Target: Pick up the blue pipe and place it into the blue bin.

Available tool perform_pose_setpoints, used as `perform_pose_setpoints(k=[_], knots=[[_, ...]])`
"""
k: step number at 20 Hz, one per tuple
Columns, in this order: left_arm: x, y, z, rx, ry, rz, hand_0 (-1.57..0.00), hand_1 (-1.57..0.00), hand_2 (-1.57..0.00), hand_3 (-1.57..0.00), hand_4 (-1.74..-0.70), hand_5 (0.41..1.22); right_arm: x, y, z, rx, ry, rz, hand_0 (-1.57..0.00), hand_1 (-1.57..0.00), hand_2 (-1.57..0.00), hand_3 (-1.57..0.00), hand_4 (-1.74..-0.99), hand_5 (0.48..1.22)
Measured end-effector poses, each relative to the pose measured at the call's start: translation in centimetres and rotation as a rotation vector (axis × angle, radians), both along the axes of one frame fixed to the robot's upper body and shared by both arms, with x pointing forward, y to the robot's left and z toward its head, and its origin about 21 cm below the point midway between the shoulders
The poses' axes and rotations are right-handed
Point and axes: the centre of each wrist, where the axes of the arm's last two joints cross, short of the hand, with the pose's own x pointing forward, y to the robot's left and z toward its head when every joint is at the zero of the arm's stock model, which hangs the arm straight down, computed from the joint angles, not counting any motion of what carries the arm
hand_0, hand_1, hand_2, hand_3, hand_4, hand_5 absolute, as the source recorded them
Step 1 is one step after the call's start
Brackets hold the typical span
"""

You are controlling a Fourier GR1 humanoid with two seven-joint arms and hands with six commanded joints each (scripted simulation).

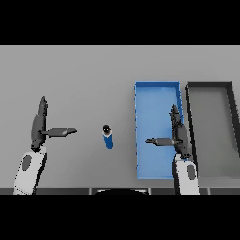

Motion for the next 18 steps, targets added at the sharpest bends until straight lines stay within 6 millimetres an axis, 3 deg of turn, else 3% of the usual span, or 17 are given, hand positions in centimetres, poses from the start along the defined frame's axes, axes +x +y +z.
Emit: perform_pose_setpoints(k=[6,8,11,13,18], knots=[[0.8,-1.2,-0.1,-0.001,0.005,-0.007,0.0,0.0,0.0,0.0,-0.97,0.593,0.6,-0.9,0.3,-0.004,0.005,0.0,0.0,0.0,0.0,0.0,-1.205,0.629],[-0.8,1.4,-0.5,0.124,-0.009,-0.194,0.0,0.0,0.0,0.0,-0.96,0.59,-1.2,-3.1,0.8,-0.22,-0.132,0.053,0.0,0.0,0.0,0.0,-1.197,0.627],[-0.9,2.9,-0.2,0.164,0.004,-0.275,0.0,0.0,0.0,0.0,-0.96,0.595,-1.9,-3.2,1.2,-0.306,-0.13,0.097,0.0,0.0,0.0,0.0,-1.196,0.623],[-1.1,3.1,-0.4,0.164,0.004,-0.308,0.0,0.0,0.0,0.0,-0.96,0.593,-2.5,-3.5,1.2,-0.301,-0.136,0.103,0.0,0.0,0.0,0.0,-1.203,0.625],[-2.5,2.6,0.1,0.16,0.029,-0.495,0.0,0.0,0.0,0.0,-1.03,0.549,-1.8,-3.3,1.9,-0.317,-0.138,0.107,0.0,0.0,0.0,0.0,-1.179,0.616]])
